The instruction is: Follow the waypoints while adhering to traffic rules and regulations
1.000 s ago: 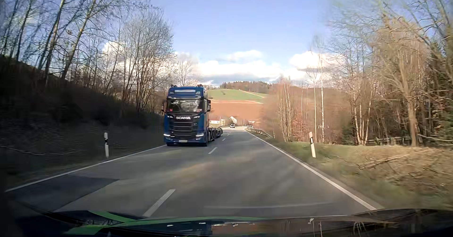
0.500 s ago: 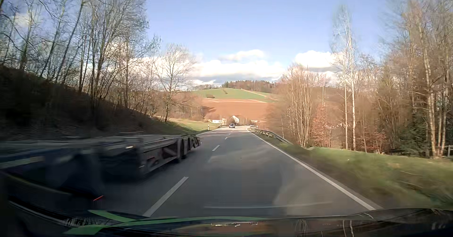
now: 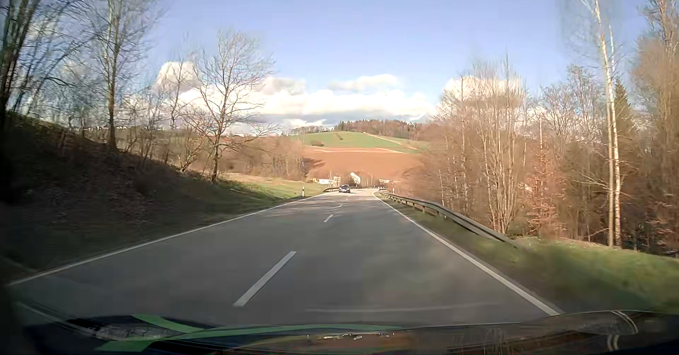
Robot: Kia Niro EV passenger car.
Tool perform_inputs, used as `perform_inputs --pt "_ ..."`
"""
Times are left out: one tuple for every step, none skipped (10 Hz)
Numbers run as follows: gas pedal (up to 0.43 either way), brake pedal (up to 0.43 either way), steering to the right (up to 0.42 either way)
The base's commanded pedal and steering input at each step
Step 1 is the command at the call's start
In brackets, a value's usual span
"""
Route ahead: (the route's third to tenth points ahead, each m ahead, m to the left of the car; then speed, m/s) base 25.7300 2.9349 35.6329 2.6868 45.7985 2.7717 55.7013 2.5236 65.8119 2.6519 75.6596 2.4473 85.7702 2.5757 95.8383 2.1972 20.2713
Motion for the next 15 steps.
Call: perform_inputs --pt "0.067 0.000 -0.004" --pt "0.079 0.000 -0.003" --pt "0.079 0.000 -0.003" --pt "0.079 0.000 -0.003" --pt "0.079 0.000 -0.003" --pt "0.079 0.000 -0.003" --pt "0.079 0.000 -0.003" --pt "0.079 0.000 -0.002" --pt "0.079 0.000 -0.002" --pt "0.079 0.000 -0.001" --pt "0.079 0.000 -0.001" --pt "0.079 0.000 0.000" --pt "0.067 0.000 0.000" --pt "0.059 0.000 0.000" --pt "0.039 0.000 0.000"
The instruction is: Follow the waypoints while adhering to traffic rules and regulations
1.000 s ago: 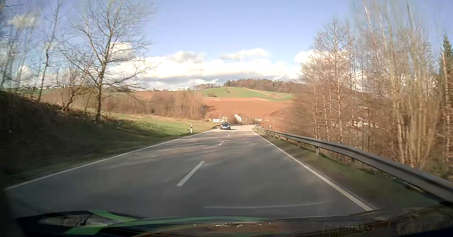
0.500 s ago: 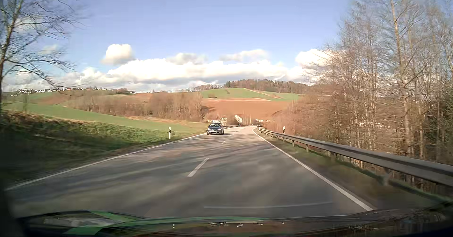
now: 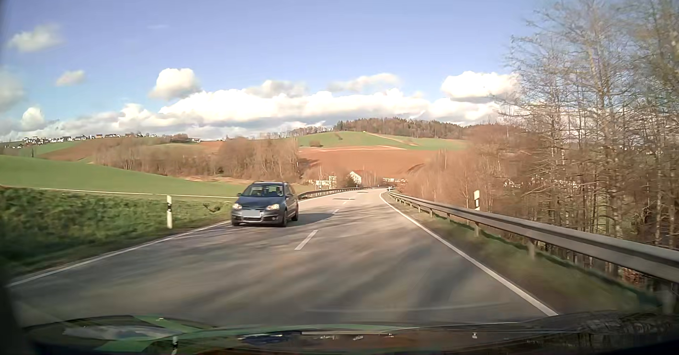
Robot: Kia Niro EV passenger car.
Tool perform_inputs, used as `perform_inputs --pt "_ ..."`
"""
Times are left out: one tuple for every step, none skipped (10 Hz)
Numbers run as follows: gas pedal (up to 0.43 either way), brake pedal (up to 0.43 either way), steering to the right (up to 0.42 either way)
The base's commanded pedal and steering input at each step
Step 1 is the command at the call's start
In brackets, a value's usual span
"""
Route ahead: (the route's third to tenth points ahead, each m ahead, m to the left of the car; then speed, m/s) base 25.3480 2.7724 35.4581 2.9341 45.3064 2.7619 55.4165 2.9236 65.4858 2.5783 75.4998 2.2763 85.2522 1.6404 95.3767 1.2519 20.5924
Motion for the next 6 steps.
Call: perform_inputs --pt "0.020 0.000 0.000" --pt "0.000 0.000 0.000" --pt "0.000 0.000 0.000" --pt "0.000 0.000 0.000" --pt "0.000 0.000 0.000" --pt "0.000 0.000 0.000"
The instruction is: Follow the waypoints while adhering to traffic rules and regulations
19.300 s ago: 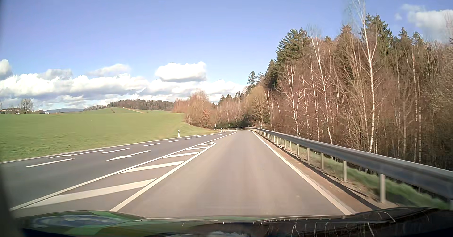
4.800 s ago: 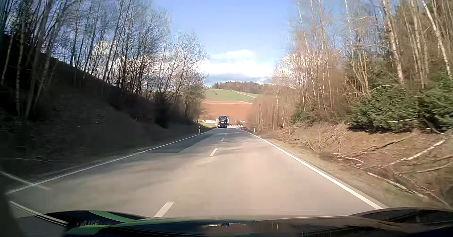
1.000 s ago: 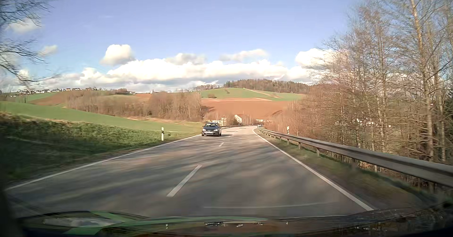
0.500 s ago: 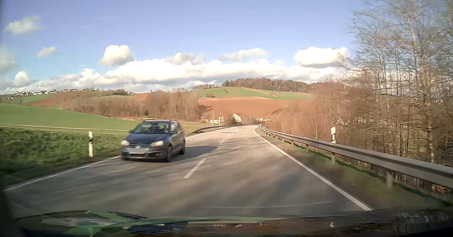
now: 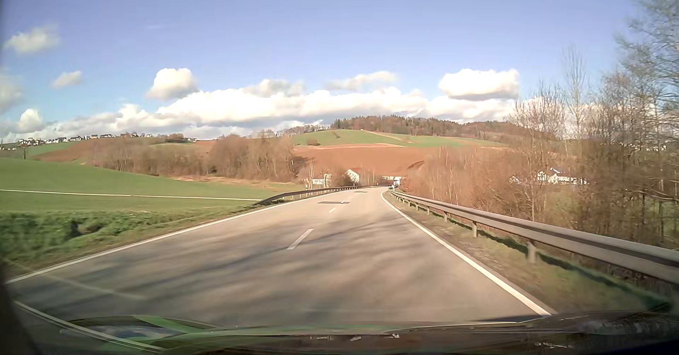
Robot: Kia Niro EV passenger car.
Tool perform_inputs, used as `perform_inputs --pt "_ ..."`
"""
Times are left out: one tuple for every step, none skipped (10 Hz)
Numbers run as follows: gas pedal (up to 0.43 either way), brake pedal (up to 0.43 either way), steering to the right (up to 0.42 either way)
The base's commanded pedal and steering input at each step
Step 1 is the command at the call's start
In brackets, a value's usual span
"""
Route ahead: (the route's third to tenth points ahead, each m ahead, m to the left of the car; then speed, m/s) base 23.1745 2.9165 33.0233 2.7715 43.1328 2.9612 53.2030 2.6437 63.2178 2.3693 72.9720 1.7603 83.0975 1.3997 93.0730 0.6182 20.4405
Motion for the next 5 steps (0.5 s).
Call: perform_inputs --pt "0.000 0.000 0.000" --pt "0.000 0.000 0.000" --pt "0.000 0.000 0.000" --pt "0.000 0.000 0.000" --pt "0.000 0.000 0.000"
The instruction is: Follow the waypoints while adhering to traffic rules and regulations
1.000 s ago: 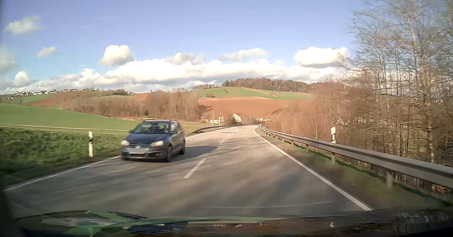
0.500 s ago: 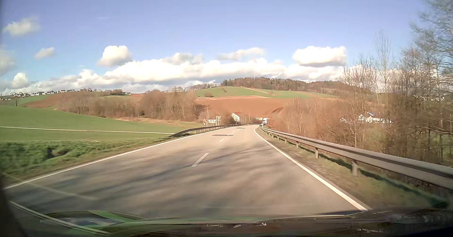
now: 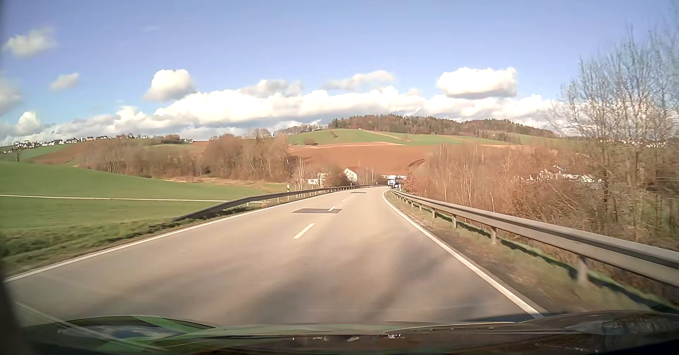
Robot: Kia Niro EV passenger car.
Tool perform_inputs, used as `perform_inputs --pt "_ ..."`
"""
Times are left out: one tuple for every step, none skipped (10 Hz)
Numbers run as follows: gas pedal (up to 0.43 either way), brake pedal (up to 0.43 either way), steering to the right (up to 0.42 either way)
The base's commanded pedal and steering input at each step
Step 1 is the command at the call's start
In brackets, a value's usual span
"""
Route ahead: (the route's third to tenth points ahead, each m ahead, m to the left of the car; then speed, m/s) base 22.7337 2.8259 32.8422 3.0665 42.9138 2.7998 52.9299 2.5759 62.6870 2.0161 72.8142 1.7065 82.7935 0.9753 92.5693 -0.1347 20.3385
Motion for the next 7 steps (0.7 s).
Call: perform_inputs --pt "0.000 0.000 0.000" --pt "0.000 0.000 0.000" --pt "0.000 0.000 0.000" --pt "0.000 0.000 0.000" --pt "0.000 0.000 0.000" --pt "0.000 0.000 0.000" --pt "0.008 0.000 0.000"
